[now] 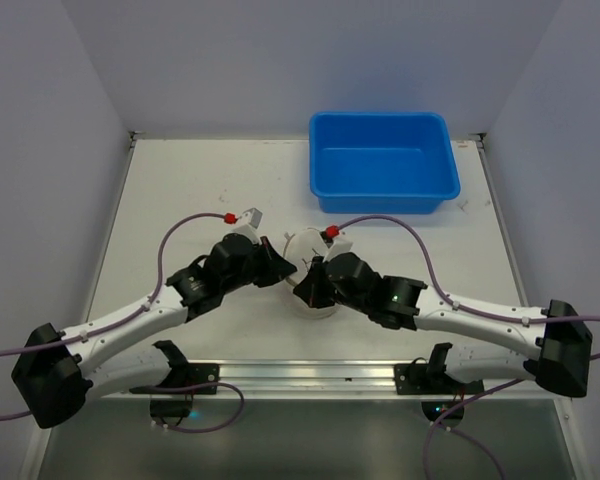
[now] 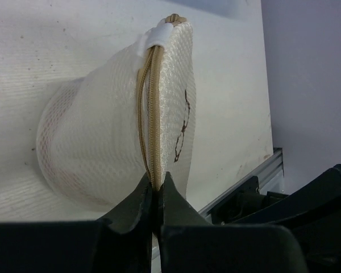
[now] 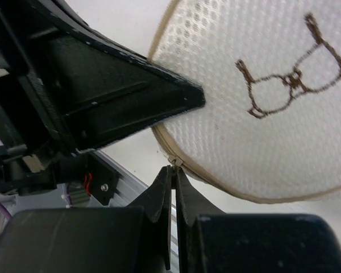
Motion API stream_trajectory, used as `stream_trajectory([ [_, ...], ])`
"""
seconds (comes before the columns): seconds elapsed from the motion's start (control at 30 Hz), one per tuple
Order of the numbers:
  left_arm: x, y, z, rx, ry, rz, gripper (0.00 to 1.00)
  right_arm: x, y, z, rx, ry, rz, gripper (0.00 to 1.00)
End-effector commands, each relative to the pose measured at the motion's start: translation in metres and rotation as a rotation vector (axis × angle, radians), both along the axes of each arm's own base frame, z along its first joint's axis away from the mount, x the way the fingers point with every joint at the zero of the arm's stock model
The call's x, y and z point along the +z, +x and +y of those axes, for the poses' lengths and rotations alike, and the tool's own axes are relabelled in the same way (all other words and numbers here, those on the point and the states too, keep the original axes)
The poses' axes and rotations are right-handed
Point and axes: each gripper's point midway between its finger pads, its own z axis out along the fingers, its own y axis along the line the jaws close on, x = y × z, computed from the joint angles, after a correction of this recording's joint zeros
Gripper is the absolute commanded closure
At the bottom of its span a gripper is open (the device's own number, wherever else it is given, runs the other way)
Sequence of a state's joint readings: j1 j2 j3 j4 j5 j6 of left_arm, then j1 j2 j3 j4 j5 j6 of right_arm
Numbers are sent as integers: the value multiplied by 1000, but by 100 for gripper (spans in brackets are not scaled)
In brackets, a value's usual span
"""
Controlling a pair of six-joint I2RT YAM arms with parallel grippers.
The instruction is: Unzip the laundry bag and remove the bra
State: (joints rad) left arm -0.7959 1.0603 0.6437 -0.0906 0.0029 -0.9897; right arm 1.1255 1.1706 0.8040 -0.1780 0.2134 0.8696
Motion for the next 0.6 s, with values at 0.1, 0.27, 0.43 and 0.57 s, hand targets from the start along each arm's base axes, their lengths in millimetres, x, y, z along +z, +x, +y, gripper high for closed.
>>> stream_trajectory([
  [0.1,26,22,22,118,24,-101,100,-1,-2,-13,-6,16,-30,100],
  [0.27,26,42,36,124,35,-113,100,-7,-9,-34,-23,8,-27,100],
  [0.43,26,55,19,2,79,-137,100,-1,-16,-46,1,29,-56,100],
  [0.57,54,63,-4,-87,42,-176,100,7,-21,-46,33,38,-69,100],
])
